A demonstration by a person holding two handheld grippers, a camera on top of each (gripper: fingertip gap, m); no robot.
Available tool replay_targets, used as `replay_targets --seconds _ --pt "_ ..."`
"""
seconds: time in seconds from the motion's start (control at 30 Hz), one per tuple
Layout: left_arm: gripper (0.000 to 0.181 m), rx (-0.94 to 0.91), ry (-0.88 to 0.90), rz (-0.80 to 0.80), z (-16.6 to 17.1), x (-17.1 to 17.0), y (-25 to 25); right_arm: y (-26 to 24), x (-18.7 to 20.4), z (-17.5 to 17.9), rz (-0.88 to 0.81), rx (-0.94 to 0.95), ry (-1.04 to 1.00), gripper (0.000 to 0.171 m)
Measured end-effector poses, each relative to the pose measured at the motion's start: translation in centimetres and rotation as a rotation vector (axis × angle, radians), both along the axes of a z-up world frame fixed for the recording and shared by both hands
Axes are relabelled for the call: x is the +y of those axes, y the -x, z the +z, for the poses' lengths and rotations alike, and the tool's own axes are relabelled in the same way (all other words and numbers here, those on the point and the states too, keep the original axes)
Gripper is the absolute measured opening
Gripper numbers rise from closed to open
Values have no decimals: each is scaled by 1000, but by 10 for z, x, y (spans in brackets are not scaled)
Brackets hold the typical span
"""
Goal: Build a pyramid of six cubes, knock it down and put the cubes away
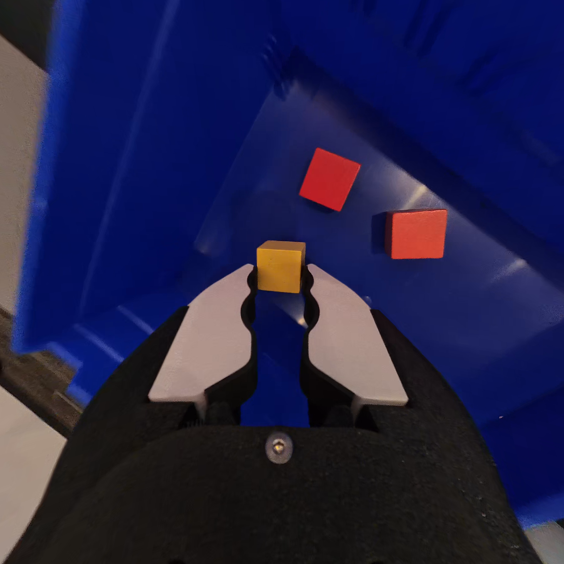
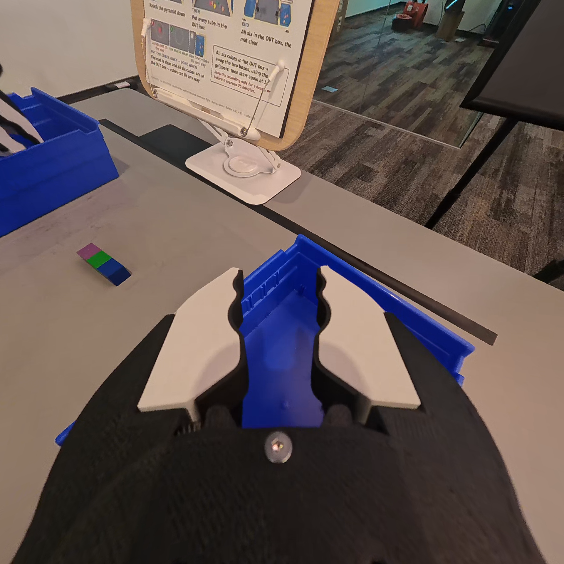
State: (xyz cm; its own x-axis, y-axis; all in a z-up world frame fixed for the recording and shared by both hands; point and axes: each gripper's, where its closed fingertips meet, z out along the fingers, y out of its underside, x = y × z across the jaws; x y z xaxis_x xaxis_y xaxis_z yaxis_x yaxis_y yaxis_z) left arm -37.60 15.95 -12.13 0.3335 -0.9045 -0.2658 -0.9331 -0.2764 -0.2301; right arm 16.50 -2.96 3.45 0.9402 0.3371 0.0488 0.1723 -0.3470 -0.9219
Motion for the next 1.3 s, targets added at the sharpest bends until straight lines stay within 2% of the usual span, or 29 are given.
replay_targets --seconds 0.1,0.2,0.3,0.37,0.43,0.53,0.67,0.8,1.0,1.3 --pt "28 -59 -93 -4 39 0 -6 -2 -1 4 -1 11 -13 46" --pt "28 -150 -209 -55 95 -10 -28 -1 -2 7 1 17 -25 46" --pt "28 -278 -212 -142 140 -45 -76 0 -2 7 3 12 -23 47" --pt "28 -335 -188 -238 152 -77 -116 3 -2 8 10 7 -25 46" --pt "28 -344 -142 -352 144 -111 -155 6 -2 10 15 1 -30 46" --pt "28 -254 -94 -474 106 -143 -195 11 -4 11 24 -8 -32 46" --pt "28 -126 -46 -523 57 -151 -222 16 -6 16 37 -13 -46 46" --pt "28 -103 7 -526 31 -154 -245 19 -7 18 47 -12 -54 46" --pt "28 -43 32 -553 10 -156 -264 18 -7 18 48 -14 -53 47" --pt "28 -15 63 -566 3 -159 -268 16 -8 23 52 -1 -69 47"
